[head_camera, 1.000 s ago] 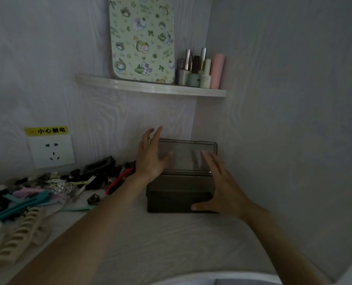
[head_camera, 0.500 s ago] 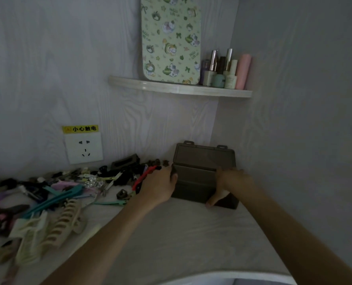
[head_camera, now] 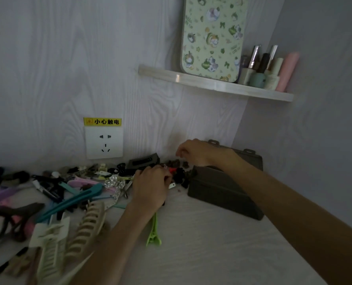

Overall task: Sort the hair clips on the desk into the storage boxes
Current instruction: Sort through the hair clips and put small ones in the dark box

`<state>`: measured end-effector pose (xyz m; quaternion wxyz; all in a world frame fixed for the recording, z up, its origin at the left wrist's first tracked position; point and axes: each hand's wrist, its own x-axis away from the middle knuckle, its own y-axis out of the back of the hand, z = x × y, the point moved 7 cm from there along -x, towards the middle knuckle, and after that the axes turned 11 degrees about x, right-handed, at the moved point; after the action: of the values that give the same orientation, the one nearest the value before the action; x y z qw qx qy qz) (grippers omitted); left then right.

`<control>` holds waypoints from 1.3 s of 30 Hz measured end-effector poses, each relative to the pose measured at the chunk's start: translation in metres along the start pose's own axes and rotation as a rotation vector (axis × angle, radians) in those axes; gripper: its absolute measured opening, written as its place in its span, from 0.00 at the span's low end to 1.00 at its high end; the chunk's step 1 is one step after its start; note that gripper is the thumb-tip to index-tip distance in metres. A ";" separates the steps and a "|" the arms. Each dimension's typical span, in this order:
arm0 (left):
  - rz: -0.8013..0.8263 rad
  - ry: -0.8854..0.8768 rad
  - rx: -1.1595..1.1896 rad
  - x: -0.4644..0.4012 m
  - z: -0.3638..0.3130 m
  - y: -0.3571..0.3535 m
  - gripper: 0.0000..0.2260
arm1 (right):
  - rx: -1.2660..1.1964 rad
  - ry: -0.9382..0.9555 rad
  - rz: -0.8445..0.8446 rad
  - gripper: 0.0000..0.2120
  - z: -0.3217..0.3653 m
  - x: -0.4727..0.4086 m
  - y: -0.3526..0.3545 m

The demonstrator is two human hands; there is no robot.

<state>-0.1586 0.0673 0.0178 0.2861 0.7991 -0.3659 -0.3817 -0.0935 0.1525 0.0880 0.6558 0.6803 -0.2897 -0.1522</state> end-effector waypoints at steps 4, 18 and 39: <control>-0.111 0.032 0.000 0.003 0.004 0.010 0.11 | 0.380 -0.165 0.268 0.08 -0.004 -0.029 -0.013; -0.221 0.071 0.123 0.013 0.009 0.034 0.08 | 0.451 -0.145 0.444 0.19 0.012 -0.039 -0.031; -0.360 0.077 0.206 0.017 0.016 0.057 0.07 | -0.005 0.208 0.123 0.27 0.049 0.031 -0.010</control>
<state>-0.1852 0.0188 0.0444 0.1439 0.8906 -0.2431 -0.3565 -0.0960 0.0945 0.0790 0.6921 0.6717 -0.2609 -0.0407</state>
